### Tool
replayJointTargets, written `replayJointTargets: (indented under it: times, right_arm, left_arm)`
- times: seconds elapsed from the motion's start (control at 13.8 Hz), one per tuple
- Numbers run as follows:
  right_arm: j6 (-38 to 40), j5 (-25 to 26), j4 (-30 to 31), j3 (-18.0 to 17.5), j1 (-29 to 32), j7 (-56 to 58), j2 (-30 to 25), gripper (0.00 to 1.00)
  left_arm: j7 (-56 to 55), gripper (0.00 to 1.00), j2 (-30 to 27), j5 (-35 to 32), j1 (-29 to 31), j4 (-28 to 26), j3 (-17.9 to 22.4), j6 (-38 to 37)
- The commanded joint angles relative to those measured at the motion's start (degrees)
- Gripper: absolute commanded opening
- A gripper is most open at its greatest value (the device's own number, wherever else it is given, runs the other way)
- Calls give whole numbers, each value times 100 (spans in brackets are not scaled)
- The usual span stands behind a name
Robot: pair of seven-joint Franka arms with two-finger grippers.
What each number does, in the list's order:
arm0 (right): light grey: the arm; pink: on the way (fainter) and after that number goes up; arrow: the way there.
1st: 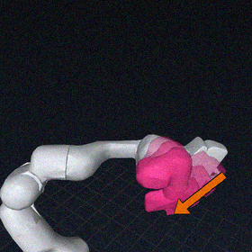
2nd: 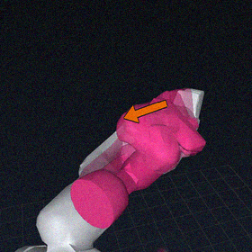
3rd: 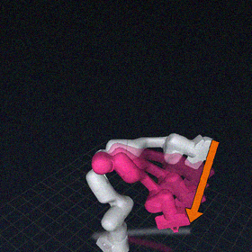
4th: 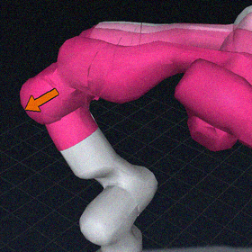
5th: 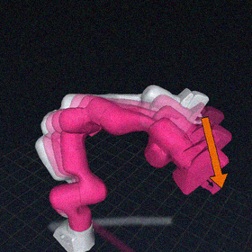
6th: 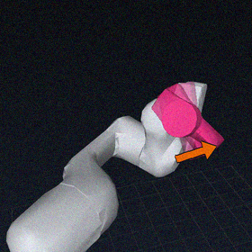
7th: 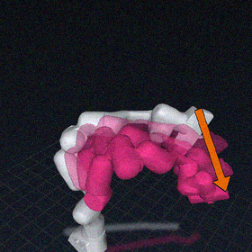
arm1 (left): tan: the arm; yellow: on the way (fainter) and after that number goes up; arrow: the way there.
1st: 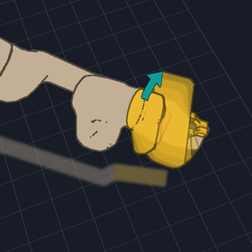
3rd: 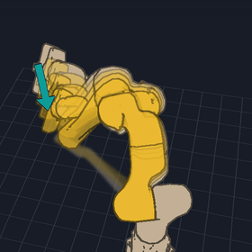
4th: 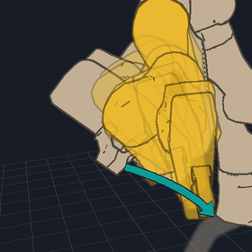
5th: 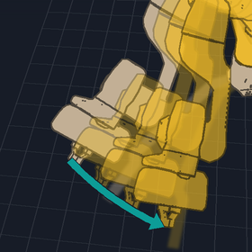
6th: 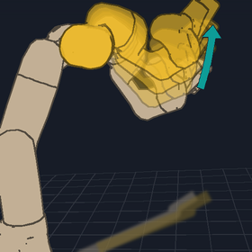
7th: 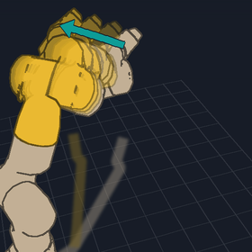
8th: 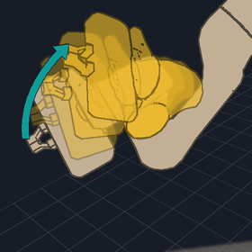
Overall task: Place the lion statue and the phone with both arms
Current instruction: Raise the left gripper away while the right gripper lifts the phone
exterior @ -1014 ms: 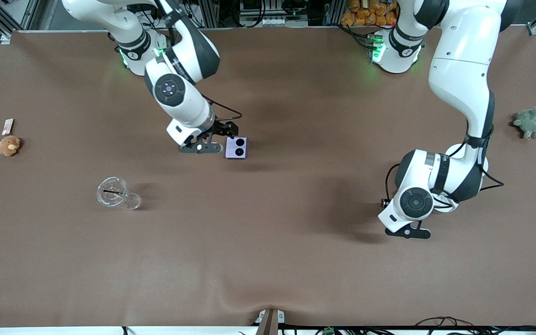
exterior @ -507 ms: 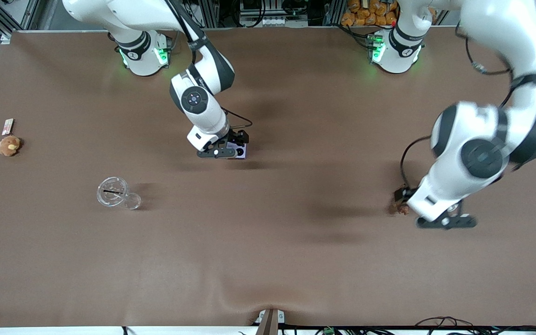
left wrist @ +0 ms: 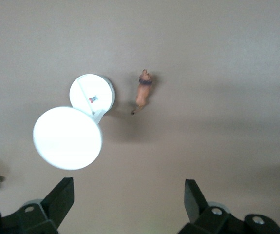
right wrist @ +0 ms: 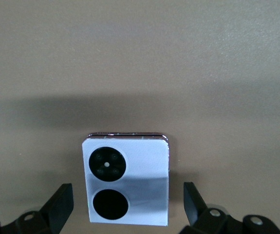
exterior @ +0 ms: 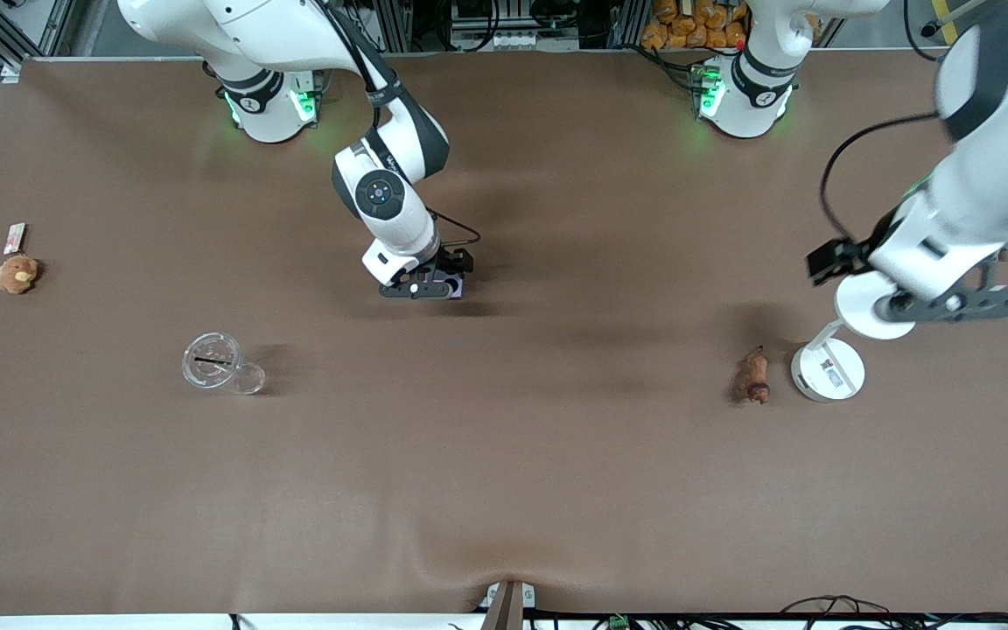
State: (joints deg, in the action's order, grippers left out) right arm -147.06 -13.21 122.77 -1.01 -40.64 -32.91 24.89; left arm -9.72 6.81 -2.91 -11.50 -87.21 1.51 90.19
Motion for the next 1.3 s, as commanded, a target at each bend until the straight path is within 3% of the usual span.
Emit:
replayJointTargets:
  times: [0.0, 0.14, 0.43, 0.94, 1.01, 1.09, 1.23]
  right_arm:
    - [-77, 82, -25, 39, -129, -242, 51, 100]
    - [-86, 82, -25, 39, -137, -243, 59, 100]
    - [-235, 82, -25, 39, -199, -312, 182, 100]
    - [-350, 100, -25, 66, -305, -313, 376, 97]
    - [-323, 108, -34, 74, -296, -278, 359, 59]
    - [-297, 108, -69, 75, -304, -304, 341, 34]
    - [-262, 108, -122, 92, -287, -278, 289, 4]
  left_arm:
    - [617, 100, -574, 106, 420, -297, -116, -203]
    - [901, 100, -750, 106, 456, -271, -142, -361]
    - [822, 100, -795, 88, 649, -130, -572, -581]
    - [910, 100, -980, 124, 921, -95, -502, -898]
    - [919, 100, -1006, 124, 939, -95, -520, -898]
    - [928, 100, -1058, 124, 940, -103, -512, -898]
    - [945, 100, -1024, 133, 931, -95, -529, -854]
